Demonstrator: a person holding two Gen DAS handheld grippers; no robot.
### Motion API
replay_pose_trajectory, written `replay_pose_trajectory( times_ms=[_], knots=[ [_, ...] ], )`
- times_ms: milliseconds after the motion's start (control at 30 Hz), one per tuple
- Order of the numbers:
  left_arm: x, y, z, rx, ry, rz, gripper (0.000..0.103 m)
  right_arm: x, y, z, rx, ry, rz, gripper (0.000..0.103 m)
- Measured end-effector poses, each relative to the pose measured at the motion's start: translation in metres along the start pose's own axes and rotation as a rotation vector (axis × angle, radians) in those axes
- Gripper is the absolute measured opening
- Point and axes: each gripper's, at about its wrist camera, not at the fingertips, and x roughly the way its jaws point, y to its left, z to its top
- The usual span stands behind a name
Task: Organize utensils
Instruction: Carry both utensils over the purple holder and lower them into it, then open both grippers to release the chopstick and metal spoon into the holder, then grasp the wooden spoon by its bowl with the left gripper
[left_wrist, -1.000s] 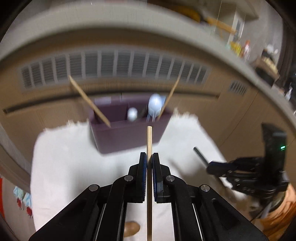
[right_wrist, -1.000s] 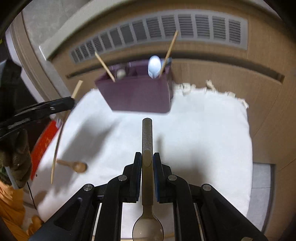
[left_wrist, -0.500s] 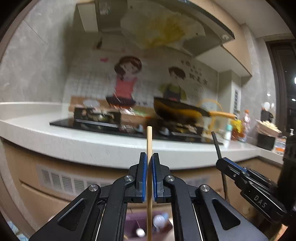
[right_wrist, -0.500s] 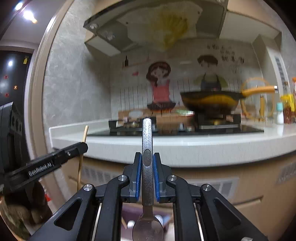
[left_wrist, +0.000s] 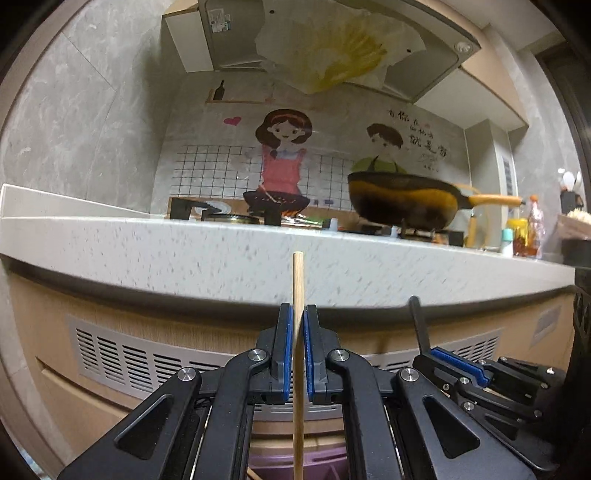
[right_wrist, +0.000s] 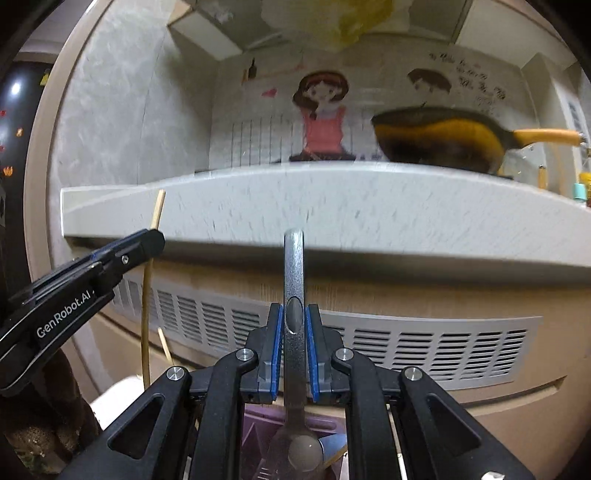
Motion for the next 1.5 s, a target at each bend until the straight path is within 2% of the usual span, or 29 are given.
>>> replay_pose_trajectory(
  times_ms=[233,600,667,733,867,900,967,1033,1133,1167,1300,1400,1500],
  knots=[
    [0.017,0.010,-0.036,-0.016,0.057,0.021,0.006,0.025,0.002,-0.027,-0.023,0.075,-0.008,0.011],
    [0.024,0.019,-0.078,-0.079,0.264,-0.007,0.007,0.034,-0.001,-0.081,-0.008,0.283,0.017,0.013],
    [0.025,0.020,-0.080,-0.093,0.309,-0.025,0.008,0.030,-0.001,-0.084,-0.009,0.319,0.022,0.018],
    [0.024,0.021,-0.081,-0.105,0.364,-0.046,0.010,0.023,-0.003,-0.082,-0.003,0.337,0.028,0.031],
    [0.006,0.024,-0.072,-0.111,0.415,-0.054,0.032,-0.007,-0.009,-0.072,0.005,0.325,0.021,0.046],
    [-0.002,0.025,-0.069,-0.109,0.424,-0.055,0.034,-0.017,-0.010,-0.069,0.000,0.323,0.019,0.053],
    [-0.016,0.028,-0.066,-0.097,0.440,-0.060,0.047,-0.033,-0.008,-0.060,-0.013,0.323,0.019,0.064],
    [-0.034,0.030,-0.063,-0.074,0.465,-0.079,0.055,-0.049,-0.008,-0.059,-0.028,0.335,0.029,0.078],
    [-0.062,0.027,-0.067,-0.001,0.512,-0.128,0.063,-0.074,-0.007,-0.062,-0.058,0.373,0.024,0.089],
    [-0.071,0.026,-0.071,0.033,0.530,-0.147,0.066,-0.082,-0.006,-0.067,-0.068,0.392,0.017,0.091],
    [-0.105,0.023,-0.099,0.176,0.651,-0.213,0.067,-0.111,-0.008,-0.090,-0.080,0.473,-0.003,0.098],
    [-0.126,0.028,-0.125,0.169,0.768,-0.281,0.067,-0.130,-0.009,-0.115,-0.079,0.538,-0.010,0.099],
    [-0.145,0.027,-0.145,0.172,0.843,-0.363,0.067,-0.145,-0.009,-0.142,-0.064,0.596,-0.016,0.099]
  ],
)
